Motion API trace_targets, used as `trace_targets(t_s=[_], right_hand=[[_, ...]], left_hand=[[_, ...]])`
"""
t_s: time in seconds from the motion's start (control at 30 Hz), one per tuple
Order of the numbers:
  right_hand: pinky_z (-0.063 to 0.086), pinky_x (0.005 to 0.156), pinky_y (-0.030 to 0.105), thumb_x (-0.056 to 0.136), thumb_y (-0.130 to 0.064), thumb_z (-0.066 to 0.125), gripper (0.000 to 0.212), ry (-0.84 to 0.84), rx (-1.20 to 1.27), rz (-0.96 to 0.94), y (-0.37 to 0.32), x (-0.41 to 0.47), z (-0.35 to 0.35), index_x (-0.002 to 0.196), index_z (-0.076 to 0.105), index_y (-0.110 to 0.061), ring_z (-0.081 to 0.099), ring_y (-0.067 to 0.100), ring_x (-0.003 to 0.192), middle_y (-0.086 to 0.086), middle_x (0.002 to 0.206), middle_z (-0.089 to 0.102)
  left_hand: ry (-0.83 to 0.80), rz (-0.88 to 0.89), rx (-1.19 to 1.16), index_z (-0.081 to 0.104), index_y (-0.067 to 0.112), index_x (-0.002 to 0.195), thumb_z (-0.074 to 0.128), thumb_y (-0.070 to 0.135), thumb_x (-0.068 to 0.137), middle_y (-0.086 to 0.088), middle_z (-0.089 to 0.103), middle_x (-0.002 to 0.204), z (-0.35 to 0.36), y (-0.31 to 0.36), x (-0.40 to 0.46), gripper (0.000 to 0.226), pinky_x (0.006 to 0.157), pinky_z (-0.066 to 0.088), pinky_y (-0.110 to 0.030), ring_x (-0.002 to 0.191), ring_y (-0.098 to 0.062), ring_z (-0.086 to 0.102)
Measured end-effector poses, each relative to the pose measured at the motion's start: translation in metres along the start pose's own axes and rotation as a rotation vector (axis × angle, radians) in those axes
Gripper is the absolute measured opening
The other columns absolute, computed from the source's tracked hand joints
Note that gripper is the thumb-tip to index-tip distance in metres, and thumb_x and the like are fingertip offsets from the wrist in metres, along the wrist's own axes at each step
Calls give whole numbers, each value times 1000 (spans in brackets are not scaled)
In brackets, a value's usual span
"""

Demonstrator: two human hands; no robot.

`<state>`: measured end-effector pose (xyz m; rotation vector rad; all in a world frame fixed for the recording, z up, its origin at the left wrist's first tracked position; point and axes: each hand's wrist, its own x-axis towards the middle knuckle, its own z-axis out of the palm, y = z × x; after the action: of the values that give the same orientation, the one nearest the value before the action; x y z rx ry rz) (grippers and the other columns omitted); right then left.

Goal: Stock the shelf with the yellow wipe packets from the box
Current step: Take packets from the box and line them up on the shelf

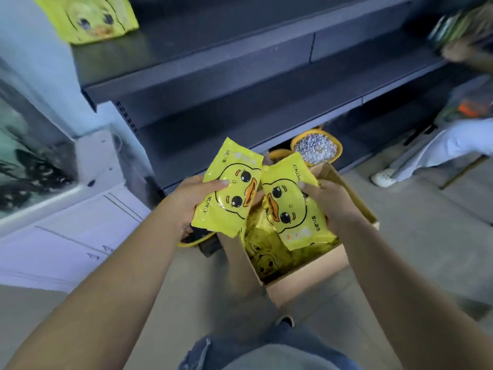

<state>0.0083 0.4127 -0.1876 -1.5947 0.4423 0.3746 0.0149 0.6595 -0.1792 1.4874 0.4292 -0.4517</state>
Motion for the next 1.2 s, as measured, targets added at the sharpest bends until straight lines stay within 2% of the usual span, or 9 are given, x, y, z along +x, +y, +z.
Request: trace_targets(t_s=[0.13,0.23,0.3,0.43,0.6,0.73,0.87,0.97,1.2], right_hand=[[50,83,35,77,-35,71,35,7,-294,-172,-23,-27,21,104,65,-13,62,24,95,7,105,66],[48,68,26,78,-33,71,19,-67,-492,-272,-51,-53,41,89,67,-18,62,14,78,0,89,67],[46,64,24,78,-31,71,15,-98,-580,-323,-70,-71,57,85,67,-19,61,12,76,-2,84,66],[46,76,32,77,-31,72,20,-124,-693,-422,-105,-96,91,89,68,-16,61,20,90,4,94,68],[47,87,34,76,-28,73,15,-166,-770,-498,-137,-113,122,88,70,-20,62,17,91,-2,93,69],[43,80,27,76,-28,73,15,-208,-873,-531,-162,-116,137,89,72,-20,60,12,87,-7,88,68],[43,73,24,78,-28,71,9,-235,-906,-574,-192,-109,148,85,72,-22,59,8,77,-12,79,67],[41,68,21,78,-28,72,4,-257,-896,-628,-214,-94,152,78,71,-25,58,3,73,-16,73,65],[42,72,24,73,-26,75,3,-316,-811,-719,-271,-30,157,72,73,-27,59,9,71,-2,79,71]], left_hand=[[13,97,98,63,13,87,64,9,82,-1,71,63,-37,22,-32,6,47,55,-27,54,-15,68],[20,130,183,63,12,94,65,10,82,-6,72,77,-72,38,-62,12,51,57,-30,58,-16,69],[12,157,231,62,11,96,65,11,81,-8,71,83,-98,51,-84,15,53,57,-31,60,-17,69],[15,239,348,62,14,93,67,14,80,0,73,69,-142,76,-121,13,51,56,-26,59,-15,69],[62,296,492,62,17,87,71,15,77,4,72,65,-178,99,-150,14,52,54,-24,57,-13,68],[139,340,560,60,17,92,74,19,74,-2,69,86,-195,118,-153,22,69,54,-32,74,-18,66],[238,399,638,57,21,81,75,23,74,5,64,80,-202,142,-146,19,57,45,-23,69,-9,60],[302,432,679,58,21,80,76,22,73,8,62,79,-205,163,-131,19,55,41,-20,69,-6,58],[393,456,727,59,24,74,77,22,71,9,61,77,-202,225,-70,19,57,39,-18,69,-4,55]])
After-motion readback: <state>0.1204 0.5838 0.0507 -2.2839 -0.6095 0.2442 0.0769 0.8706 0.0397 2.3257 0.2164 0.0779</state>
